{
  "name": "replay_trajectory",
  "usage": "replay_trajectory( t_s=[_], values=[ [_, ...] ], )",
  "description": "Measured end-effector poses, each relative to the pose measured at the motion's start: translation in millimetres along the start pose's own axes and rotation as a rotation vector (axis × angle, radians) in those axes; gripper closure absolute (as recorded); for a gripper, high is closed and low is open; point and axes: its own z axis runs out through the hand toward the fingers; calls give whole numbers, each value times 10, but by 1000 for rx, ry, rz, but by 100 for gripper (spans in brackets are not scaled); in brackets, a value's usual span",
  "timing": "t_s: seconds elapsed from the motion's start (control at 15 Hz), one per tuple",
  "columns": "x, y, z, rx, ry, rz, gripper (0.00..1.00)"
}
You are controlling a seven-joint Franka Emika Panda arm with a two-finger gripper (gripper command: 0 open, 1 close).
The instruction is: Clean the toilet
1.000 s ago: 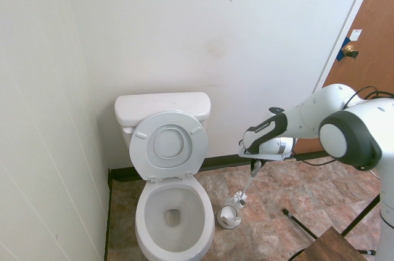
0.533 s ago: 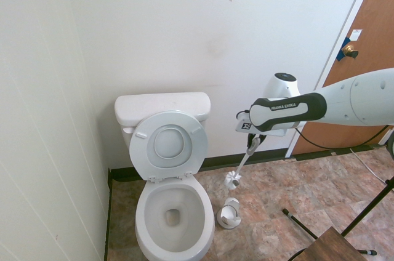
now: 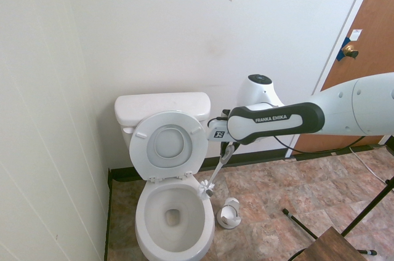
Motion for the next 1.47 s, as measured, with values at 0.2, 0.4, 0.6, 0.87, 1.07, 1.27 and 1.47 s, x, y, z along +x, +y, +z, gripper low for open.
replay_trajectory(
  t_s=[0.2,0.4,0.6,0.87,1.07,1.27,1.47],
  values=[
    [-254,-131,381,6,-24,-24,100],
    [-291,-292,897,48,-6,-13,100],
    [-249,-444,1475,48,14,25,100],
    [-242,-789,1867,47,44,60,100],
    [-408,-1069,1943,53,58,71,100],
    [-599,-1313,2071,46,65,80,100],
    [-765,-1445,2165,50,64,72,100]
  ],
)
